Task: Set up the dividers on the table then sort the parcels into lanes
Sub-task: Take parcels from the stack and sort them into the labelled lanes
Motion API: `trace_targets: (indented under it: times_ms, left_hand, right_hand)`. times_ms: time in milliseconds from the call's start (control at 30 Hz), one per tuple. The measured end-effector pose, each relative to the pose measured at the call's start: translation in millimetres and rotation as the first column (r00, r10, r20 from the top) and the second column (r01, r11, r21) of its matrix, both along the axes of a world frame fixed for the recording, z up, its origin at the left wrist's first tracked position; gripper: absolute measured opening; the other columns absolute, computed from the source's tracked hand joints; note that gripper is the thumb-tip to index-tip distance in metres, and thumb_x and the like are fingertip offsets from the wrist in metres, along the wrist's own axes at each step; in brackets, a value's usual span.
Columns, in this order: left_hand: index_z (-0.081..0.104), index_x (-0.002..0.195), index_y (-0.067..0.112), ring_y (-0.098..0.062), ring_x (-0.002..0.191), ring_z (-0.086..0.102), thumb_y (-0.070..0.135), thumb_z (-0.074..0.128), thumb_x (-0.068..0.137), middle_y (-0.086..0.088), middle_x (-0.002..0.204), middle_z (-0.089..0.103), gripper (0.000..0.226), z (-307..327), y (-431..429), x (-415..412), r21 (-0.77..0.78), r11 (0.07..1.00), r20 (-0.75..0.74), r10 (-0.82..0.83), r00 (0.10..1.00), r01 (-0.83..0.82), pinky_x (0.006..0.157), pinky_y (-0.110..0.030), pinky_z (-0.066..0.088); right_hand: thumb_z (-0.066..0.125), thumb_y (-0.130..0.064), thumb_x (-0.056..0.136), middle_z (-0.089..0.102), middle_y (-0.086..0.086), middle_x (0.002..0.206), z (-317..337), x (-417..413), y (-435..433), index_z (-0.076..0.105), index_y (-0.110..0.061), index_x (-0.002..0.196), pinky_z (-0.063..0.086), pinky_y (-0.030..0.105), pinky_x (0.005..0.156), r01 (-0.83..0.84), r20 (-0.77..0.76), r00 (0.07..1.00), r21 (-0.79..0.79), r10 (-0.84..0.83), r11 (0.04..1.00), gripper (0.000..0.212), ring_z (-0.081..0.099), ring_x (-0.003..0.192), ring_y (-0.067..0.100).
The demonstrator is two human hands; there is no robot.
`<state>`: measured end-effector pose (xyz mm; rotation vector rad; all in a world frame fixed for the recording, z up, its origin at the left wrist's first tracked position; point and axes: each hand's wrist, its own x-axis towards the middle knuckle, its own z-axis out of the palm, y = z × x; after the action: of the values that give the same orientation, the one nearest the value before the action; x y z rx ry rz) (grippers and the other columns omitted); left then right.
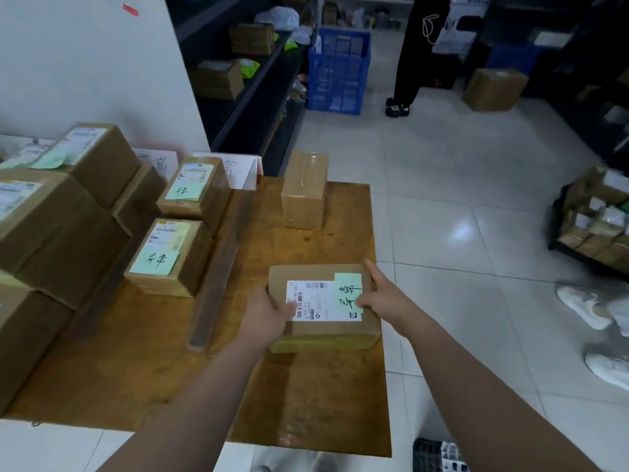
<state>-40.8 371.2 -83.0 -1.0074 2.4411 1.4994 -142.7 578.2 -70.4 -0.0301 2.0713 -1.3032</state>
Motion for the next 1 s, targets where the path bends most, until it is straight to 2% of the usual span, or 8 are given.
trace_targets:
  times_ms: [100, 200, 333, 467, 567, 633, 800, 1000]
  left_hand:
    - [0.038, 0.144, 0.016, -0.02, 0.117, 0.058, 0.022, 0.066, 0.093, 0.004, 0.129, 0.057, 0.059, 3, -13, -1, 0.053, 0.987, -0.019, -0.148, 0.989, 0.149, 0.077, -0.021, 0.05]
    - [0.029, 0.151, 0.019, -0.023, 0.126, 0.051, 0.042, 0.065, 0.091, -0.003, 0.145, 0.048, 0.074, 2, -26, -1, -0.015, 0.971, 0.049, -0.238, 0.97, 0.239, 0.101, -0.042, 0.047]
    - [0.014, 0.153, 0.008, -0.035, 0.139, 0.031, 0.047, 0.068, 0.086, -0.018, 0.154, 0.022, 0.094, 7, -17, 18, -0.038, 0.99, 0.109, -0.132, 0.985, 0.137, 0.111, -0.044, 0.033]
    - [0.0, 0.153, 0.005, -0.035, 0.137, 0.037, 0.037, 0.074, 0.084, -0.02, 0.153, 0.03, 0.106, 2, -1, 44, 0.109, 0.986, 0.094, -0.14, 0.986, 0.13, 0.111, -0.044, 0.034]
    - [0.03, 0.138, 0.005, -0.028, 0.12, 0.056, 0.03, 0.072, 0.087, -0.012, 0.138, 0.055, 0.071, -3, 11, 66, 0.192, 0.97, 0.115, -0.17, 0.979, 0.146, 0.1, -0.04, 0.046]
    - [0.04, 0.128, 0.01, -0.024, 0.112, 0.061, 0.029, 0.07, 0.088, -0.006, 0.132, 0.06, 0.053, -3, 18, 84, 0.208, 0.963, 0.096, -0.193, 0.976, 0.17, 0.097, -0.04, 0.05]
    - [0.04, 0.138, 0.013, -0.02, 0.11, 0.06, 0.022, 0.066, 0.092, -0.002, 0.132, 0.06, 0.053, 2, 17, 114, 0.265, 0.954, 0.035, -0.156, 0.987, 0.141, 0.094, -0.034, 0.049]
    - [0.048, 0.138, 0.02, -0.014, 0.107, 0.064, 0.031, 0.068, 0.089, 0.004, 0.126, 0.065, 0.055, 25, 11, 151, 0.284, 0.956, -0.081, -0.053, 0.995, 0.074, 0.094, -0.038, 0.053]
  right_hand:
    - [0.072, -0.016, 0.084, 0.055, 0.003, 0.13, -8, 13, 2, 0.029, -0.03, 0.147, 0.059, 0.026, 0.07, 0.089, -0.084, 0.993, 0.025, -0.086, 0.996, 0.078, 0.068, 0.097, 0.013]
    - [0.079, -0.02, 0.079, 0.059, 0.004, 0.117, -7, 31, 7, 0.045, -0.017, 0.132, 0.056, 0.017, 0.06, 0.153, -0.104, 0.984, 0.079, -0.145, 0.985, 0.063, 0.066, 0.09, 0.011]
    - [0.084, -0.025, 0.072, 0.065, 0.007, 0.11, -10, 63, 4, 0.047, -0.011, 0.119, 0.059, 0.025, 0.064, 0.299, -0.094, 0.953, 0.154, -0.287, 0.942, 0.061, 0.069, 0.088, 0.015]
    - [0.083, -0.038, 0.07, 0.066, 0.004, 0.105, -17, 96, -1, 0.047, -0.011, 0.112, 0.059, 0.026, 0.064, 0.381, -0.101, 0.925, 0.196, -0.367, 0.904, 0.062, 0.069, 0.085, 0.013]
    - [0.081, -0.048, 0.07, 0.067, -0.001, 0.103, -18, 120, -9, 0.047, -0.014, 0.109, 0.059, 0.023, 0.062, 0.369, -0.101, 0.929, 0.244, -0.355, 0.897, 0.062, 0.069, 0.083, 0.012]
    - [0.077, -0.05, 0.074, 0.066, -0.006, 0.103, -20, 137, -14, 0.049, -0.018, 0.109, 0.059, 0.026, 0.071, 0.353, -0.112, 0.935, 0.222, -0.336, 0.909, 0.056, 0.067, 0.088, 0.012]
    - [0.073, -0.046, 0.079, 0.07, -0.007, 0.107, -14, 167, -18, 0.065, -0.021, 0.115, 0.057, 0.029, 0.082, 0.321, -0.156, 0.943, 0.187, -0.294, 0.928, 0.045, 0.067, 0.09, 0.01]
    - [0.075, -0.039, 0.079, 0.071, -0.009, 0.093, 23, 196, -24, 0.072, -0.018, 0.101, 0.049, 0.016, 0.059, 0.345, -0.258, 0.917, 0.126, -0.306, 0.93, 0.031, 0.066, 0.078, 0.004]
